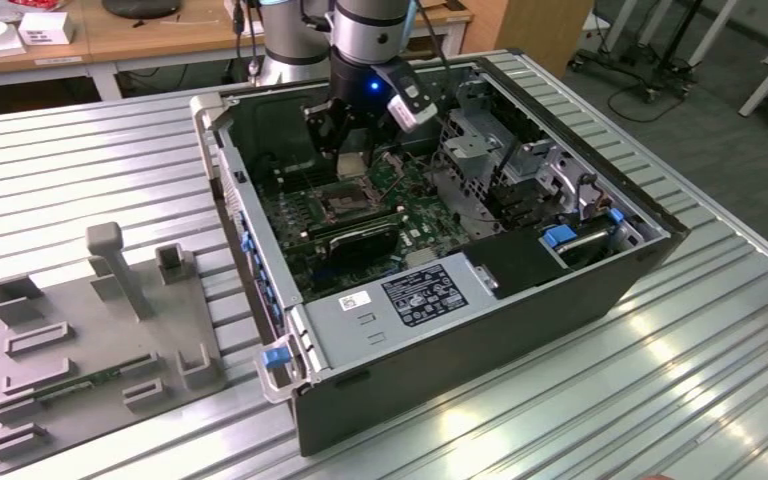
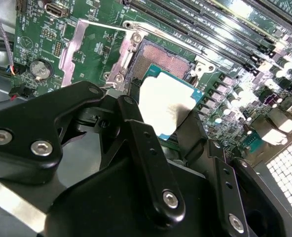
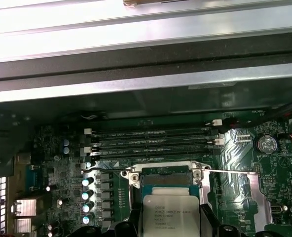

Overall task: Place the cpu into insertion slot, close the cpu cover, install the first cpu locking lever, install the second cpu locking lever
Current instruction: 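Place the cpu into insertion slot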

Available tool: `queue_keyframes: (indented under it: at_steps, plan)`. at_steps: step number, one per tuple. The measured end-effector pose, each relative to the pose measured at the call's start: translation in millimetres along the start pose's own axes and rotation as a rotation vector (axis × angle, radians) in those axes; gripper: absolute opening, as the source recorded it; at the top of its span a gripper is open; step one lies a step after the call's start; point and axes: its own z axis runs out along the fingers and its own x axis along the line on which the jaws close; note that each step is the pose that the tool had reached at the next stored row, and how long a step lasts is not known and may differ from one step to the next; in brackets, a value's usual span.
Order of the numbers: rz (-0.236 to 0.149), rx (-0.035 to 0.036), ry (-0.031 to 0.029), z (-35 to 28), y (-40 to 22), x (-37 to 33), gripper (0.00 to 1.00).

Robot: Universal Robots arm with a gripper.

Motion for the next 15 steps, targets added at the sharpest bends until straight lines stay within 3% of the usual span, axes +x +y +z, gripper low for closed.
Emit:
queue_keyframes:
  at_steps: [4, 6, 15]
  plan:
    - [0.039, -0.0007, -0.0035, 0.3, -0.1, 0.0, 0.54]
    - [0.093, -0.0017, -0.0082, 0.7, -0.1, 0.0, 0.54]
    - [0.249, -0.0048, -0.0223, 1.7, -0.2, 0.0, 0.54]
